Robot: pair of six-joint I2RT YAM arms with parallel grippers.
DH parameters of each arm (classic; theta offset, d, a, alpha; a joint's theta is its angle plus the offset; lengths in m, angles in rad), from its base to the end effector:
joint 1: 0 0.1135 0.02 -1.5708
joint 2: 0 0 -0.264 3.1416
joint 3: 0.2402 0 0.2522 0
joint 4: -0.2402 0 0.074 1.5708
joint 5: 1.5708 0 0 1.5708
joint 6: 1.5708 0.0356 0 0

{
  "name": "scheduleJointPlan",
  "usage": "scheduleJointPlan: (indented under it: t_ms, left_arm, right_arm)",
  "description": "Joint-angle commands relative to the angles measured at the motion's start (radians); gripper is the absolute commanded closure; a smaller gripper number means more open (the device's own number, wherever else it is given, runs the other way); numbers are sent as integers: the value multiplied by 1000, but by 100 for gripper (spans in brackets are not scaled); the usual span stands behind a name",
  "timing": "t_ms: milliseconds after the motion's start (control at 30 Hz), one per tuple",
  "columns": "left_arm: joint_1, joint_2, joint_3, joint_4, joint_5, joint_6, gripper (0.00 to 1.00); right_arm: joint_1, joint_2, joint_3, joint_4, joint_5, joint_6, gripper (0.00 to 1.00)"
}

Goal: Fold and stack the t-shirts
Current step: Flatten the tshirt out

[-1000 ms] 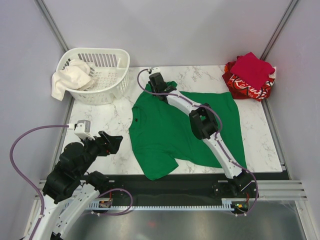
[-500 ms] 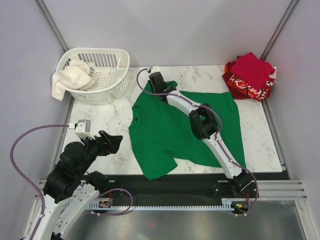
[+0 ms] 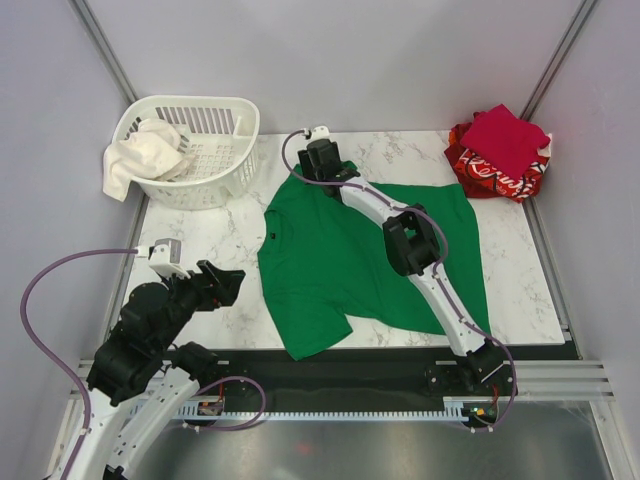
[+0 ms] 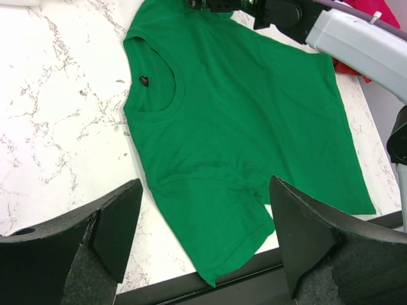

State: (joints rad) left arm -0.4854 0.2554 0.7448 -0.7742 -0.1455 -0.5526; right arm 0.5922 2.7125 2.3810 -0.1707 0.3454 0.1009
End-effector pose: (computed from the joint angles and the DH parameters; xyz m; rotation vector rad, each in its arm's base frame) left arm 0.0532 -0.0222 0.3176 -0.1667 1.8863 -0.5830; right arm 0.5091 0.3279 0.1486 -0.2905 2.0209 0.0749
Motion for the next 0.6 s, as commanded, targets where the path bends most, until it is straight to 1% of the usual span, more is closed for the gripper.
scheduleJointPlan:
  t_ms: [0,200,233,300,333,500,567]
  left_arm:
    - [10,13,-9,42,18,36,12]
    - [14,16,-7,46,23,37,12]
    - [16,18,-9,46,23,37,12]
    - [19,18,-9,46,26,37,12]
    - [19,16,-10,46,26,39,12]
    - [24,13,-10,47,26,40,12]
    - [24,12,-10,47,27,39,12]
  right_arm:
    - [-5,-45,24,45,-5,23,30]
    - [-5,-30,34,43,-29,37,45]
    - [-5,-30,32,43,-36,40,51]
    - [-6,-31,27,45,-45,40,57]
    - [-6,-31,24,45,-51,40,63]
    - [-12,-31,3,45,-88,52,74]
    - [-17,-30,-6,45,-98,65,83]
